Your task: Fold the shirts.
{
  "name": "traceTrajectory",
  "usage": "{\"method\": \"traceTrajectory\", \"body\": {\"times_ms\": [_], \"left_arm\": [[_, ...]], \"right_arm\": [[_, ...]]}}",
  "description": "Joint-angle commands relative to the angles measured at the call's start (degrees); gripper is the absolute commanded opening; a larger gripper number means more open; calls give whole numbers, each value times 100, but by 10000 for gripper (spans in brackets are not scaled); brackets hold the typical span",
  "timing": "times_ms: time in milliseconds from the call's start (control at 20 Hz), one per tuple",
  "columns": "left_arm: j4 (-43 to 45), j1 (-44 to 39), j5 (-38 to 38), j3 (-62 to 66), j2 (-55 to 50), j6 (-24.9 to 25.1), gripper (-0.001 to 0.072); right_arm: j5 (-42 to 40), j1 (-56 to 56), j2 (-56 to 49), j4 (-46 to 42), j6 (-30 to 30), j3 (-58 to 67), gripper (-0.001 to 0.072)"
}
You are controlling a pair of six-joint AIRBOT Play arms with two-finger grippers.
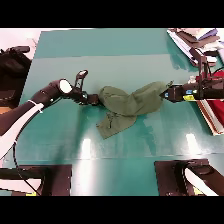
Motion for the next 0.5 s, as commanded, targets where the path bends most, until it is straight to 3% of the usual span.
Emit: {"method": "traceTrajectory", "body": {"times_ms": [0,50,100,150,250,450], "left_arm": [[-258,-289,544,-57,-133,22,605],[-245,-332,592,-57,-133,20,571],[-247,-332,619,-57,-133,20,464],[-234,-326,629,-35,-133,17,346],[-144,-291,599,111,-131,20,38],[466,31,-15,839,0,20,30]], "right_arm": [[9,-2,-2,0,4,-2,19],[-7,-2,-2,0,4,-2,19],[-13,-2,-2,0,4,-2,19],[-9,-2,-2,0,4,-2,19],[57,-4,0,-9,4,-4,19],[688,-83,166,-1069,177,-396,19]]}}
